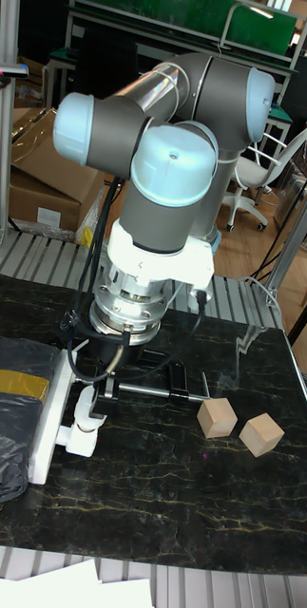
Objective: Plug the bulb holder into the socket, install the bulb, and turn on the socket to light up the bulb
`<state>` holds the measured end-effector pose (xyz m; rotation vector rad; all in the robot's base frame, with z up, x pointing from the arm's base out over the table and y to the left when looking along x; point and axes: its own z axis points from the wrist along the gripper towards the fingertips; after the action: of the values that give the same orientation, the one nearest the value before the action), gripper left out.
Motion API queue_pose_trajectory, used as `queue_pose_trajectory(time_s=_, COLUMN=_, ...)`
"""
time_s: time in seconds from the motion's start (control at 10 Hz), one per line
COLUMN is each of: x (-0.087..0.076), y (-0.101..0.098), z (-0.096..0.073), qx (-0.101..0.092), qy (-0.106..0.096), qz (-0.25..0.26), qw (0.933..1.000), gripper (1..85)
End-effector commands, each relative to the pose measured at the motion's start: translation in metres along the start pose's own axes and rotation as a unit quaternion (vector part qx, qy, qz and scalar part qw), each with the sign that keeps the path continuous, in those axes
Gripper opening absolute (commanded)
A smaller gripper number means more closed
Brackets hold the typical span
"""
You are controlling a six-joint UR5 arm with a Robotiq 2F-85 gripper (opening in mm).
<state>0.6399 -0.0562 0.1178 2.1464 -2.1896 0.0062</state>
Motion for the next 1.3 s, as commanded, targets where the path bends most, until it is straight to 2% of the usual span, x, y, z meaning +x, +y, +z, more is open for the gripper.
queue_pose_trajectory(time_s=0.0, x=0.004, y=-0.003, z=-0.001, qx=0.007, qy=0.007, qz=0.041, qw=0.9991, gripper=16.7)
queue_pose_trajectory(time_s=0.1, x=0.007, y=0.000, z=-0.001, qx=0.002, qy=0.016, qz=0.059, qw=0.9981, gripper=7.0)
queue_pose_trajectory(time_s=0.3, x=0.003, y=-0.003, z=-0.005, qx=0.003, qy=0.026, qz=0.075, qw=0.9968, gripper=1.0)
queue_pose_trajectory(time_s=0.5, x=-0.006, y=0.000, z=-0.008, qx=-0.012, qy=0.017, qz=0.094, qw=0.9954, gripper=1.0)
queue_pose_trajectory(time_s=0.6, x=-0.007, y=0.001, z=-0.007, qx=-0.012, qy=0.014, qz=0.105, qw=0.9943, gripper=1.0)
queue_pose_trajectory(time_s=0.9, x=-0.007, y=0.001, z=-0.006, qx=-0.015, qy=0.013, qz=0.133, qw=0.9910, gripper=1.0)
queue_pose_trajectory(time_s=1.1, x=-0.007, y=0.001, z=-0.003, qx=-0.030, qy=-0.008, qz=0.156, qw=0.9873, gripper=1.0)
queue_pose_trajectory(time_s=1.2, x=-0.002, y=0.000, z=-0.001, qx=-0.031, qy=-0.004, qz=0.177, qw=0.9836, gripper=1.0)
